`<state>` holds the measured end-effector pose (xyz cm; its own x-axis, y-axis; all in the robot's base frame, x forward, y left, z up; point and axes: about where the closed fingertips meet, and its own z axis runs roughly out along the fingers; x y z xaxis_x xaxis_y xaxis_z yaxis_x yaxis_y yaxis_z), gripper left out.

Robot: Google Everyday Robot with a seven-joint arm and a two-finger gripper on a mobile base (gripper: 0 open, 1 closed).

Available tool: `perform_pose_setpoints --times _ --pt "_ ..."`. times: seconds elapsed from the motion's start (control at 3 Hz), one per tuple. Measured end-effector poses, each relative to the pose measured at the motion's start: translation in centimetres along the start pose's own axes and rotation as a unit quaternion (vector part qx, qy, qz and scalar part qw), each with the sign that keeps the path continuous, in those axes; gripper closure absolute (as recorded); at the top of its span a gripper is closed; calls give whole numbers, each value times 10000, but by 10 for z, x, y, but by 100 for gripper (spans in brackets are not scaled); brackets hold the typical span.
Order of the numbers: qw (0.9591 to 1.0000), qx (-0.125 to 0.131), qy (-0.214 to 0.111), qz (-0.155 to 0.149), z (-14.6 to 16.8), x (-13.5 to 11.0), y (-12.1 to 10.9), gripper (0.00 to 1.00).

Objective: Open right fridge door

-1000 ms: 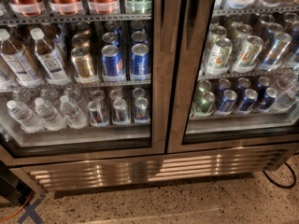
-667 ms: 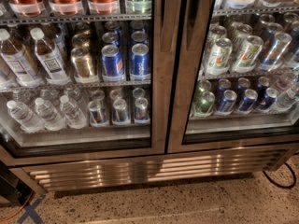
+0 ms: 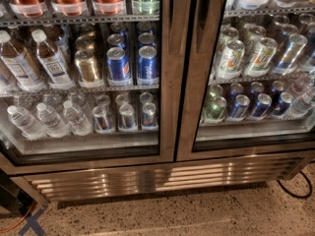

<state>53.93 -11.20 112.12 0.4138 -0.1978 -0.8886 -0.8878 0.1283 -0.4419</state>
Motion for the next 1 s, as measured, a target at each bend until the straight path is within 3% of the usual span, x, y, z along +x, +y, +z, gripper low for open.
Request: perform_pose_setpoints --times 1.0 --pt "9999 84 116 -36 0 -1 -1 100"
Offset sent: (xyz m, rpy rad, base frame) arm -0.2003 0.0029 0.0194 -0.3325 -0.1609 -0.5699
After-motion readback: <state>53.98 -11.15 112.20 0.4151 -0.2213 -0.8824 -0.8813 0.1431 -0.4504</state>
